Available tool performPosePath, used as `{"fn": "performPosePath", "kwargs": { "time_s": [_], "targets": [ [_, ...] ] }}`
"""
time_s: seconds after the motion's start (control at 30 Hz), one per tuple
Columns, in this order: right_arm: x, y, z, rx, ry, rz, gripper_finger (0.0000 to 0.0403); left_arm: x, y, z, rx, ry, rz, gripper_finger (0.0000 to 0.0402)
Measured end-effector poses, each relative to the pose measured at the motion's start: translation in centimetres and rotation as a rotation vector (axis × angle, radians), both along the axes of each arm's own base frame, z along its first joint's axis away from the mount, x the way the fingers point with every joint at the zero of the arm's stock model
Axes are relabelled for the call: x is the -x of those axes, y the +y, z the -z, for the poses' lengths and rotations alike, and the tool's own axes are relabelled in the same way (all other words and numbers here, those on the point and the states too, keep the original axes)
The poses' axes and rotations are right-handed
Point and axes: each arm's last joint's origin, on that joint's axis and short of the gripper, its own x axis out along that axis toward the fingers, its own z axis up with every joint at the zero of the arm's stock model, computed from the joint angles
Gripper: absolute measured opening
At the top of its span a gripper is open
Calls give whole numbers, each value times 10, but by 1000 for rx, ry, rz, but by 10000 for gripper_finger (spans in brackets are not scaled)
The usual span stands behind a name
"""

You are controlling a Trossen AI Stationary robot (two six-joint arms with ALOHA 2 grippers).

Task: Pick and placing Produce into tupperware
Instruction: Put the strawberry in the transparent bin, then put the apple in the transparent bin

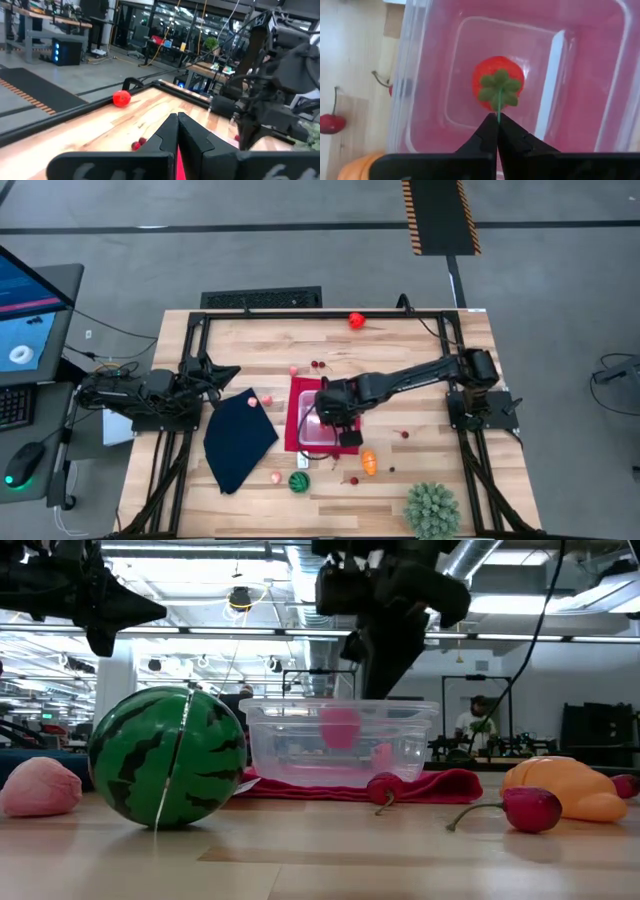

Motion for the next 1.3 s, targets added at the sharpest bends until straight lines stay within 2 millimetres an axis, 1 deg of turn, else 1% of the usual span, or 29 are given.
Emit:
{"fn": "performPosePath", "kwargs": {
  "time_s": [0.17, 0.37, 0.43, 0.6, 0.77, 0.87, 0.97, 1.07, 1.2, 1.3],
  "targets": [
    [-1, -3, -2, -6, -10, -6, 55, 0, 0, 0, -1, 4, 4, 0],
    [5, -3, -16, -13, -36, -2, 70, 0, 0, 0, 0, 3, 4, 0],
    [12, -4, -23, -13, -16, 6, 72, 0, 0, 0, 0, 3, 4, 0],
    [34, -3, -54, -36, -26, 62, 74, 0, 0, 0, -1, 4, 4, 0],
    [57, 10, -82, -80, -55, 122, 79, 0, 0, 0, 0, 4, 5, 0],
    [68, 19, -89, -89, -32, 171, 92, 0, 0, 0, 1, 3, 5, 0],
    [76, 30, -88, -67, 13, 230, 116, 0, 0, 0, 2, 2, 4, 0],
    [85, 42, -83, -28, 80, 245, 151, 0, 0, 0, 3, 2, 4, 0],
    [94, 55, -65, 1, 140, 227, 195, 0, 0, 0, 7, -2, 4, 0],
    [99, 61, -51, 7, 159, 234, 211, 0, 0, 0, 13, -4, 5, 0]
  ]
}}
